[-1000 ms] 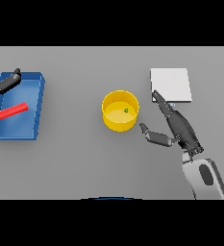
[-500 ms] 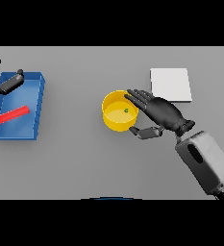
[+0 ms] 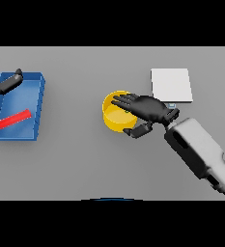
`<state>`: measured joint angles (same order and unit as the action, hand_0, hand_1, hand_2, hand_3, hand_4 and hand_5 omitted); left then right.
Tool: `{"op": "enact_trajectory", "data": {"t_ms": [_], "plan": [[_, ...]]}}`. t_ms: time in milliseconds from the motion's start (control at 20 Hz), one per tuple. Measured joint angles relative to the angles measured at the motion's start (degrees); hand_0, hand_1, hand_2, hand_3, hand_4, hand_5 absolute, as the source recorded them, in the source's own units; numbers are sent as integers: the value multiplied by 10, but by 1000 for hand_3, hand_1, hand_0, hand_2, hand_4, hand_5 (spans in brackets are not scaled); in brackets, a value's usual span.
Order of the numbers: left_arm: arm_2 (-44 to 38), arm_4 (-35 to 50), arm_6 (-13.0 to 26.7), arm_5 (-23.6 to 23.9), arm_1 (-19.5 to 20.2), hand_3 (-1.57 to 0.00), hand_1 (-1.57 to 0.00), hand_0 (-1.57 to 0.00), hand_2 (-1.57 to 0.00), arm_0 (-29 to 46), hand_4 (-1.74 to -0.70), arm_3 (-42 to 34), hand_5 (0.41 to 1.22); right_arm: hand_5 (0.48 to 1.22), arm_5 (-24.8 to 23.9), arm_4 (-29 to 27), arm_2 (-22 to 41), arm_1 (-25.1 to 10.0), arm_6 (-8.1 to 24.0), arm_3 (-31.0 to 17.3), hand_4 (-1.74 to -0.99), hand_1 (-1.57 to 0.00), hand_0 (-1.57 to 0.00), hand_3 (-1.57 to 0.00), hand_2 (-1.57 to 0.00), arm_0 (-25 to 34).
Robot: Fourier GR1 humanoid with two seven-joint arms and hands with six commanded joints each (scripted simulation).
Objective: Pick up the red beaker and tilt it to pour out 1 green nut into yellow bowl. Pick up the yellow bowl and place it on the metallic measuring scale.
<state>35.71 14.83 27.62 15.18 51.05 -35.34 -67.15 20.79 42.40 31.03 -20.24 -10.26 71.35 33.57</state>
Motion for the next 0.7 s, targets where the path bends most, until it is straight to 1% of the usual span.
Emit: {"op": "enact_trajectory", "data": {"t_ms": [50, 100, 150, 200, 250, 300, 350, 450, 500, 650, 700], "plan": [[0, 1, 2, 1, -2, 1, 1, 1, 1, 1, -795, 0, 729, 682, 5, -1, 1, 2, -3, -14, -1243, 1, 1, 1, 1, 10], [3, -1, 3, 2, -5, 1, 1, 1, 1, 0, -795, 2, 732, 681, 8, 1, 8, 5, -12, -22, -1250, 1, 1, 1, 1, 10], [6, -4, 5, 1, -8, 1, 1, 1, 1, -1, -796, 6, 733, 679, 7, 4, 13, 11, -12, -28, -1260, 1, 1, 1, 1, 13], [3, -2, 3, 0, -6, 1, 1, 1, 1, -2, -795, 7, 734, 678, 17, 7, 18, 15, -10, -41, -1270, 1, 1, 1, 1, 26], [4, -2, 0, -3, -9, 1, 1, 1, 1, -3, -797, 12, 734, 674, 24, 9, 24, 18, -10, -43, -1281, 1, 1, 1, 1, 28], [2, -4, 2, -2, -9, 1, 1, 1, 1, -8, -798, 15, 735, 671, 28, 10, 27, 14, -16, -50, -1288, 1, 1, 1, 1, 29], [1, 0, -3, -4, -5, 1, 1, 1, 1, -2, -798, 8, 735, 671, 26, 14, 31, 20, -11, -62, -1295, 1, 1, 1, 1, 33], [2, -2, 5, -3, -6, 1, 1, 1, 1, -6, -799, 12, 738, 674, 41, 16, 35, 19, -8, -63, -1303, 1, 1, 1, 1, 42], [-2, 0, -2, -3, -1, 1, 1, 1, 1, -2, -798, 11, 736, 681, 43, 20, 40, 18, -9, -66, -1306, 1, 1, 1, 1, 41], [1, -5, -2, -3, -7, 1, 1, 1, 1, -8, -793, 19, 731, 713, 61, 27, 51, 18, -2, -74, -1304, 1, 1, 1, 1, 55], [2, -5, -4, -4, -10, 1, 1, 1, 1, -9, -793, 26, 729, 729, 55, 33, 55, 25, 3, -86, -1308, 1, 1, -11, -4, 59]]}}
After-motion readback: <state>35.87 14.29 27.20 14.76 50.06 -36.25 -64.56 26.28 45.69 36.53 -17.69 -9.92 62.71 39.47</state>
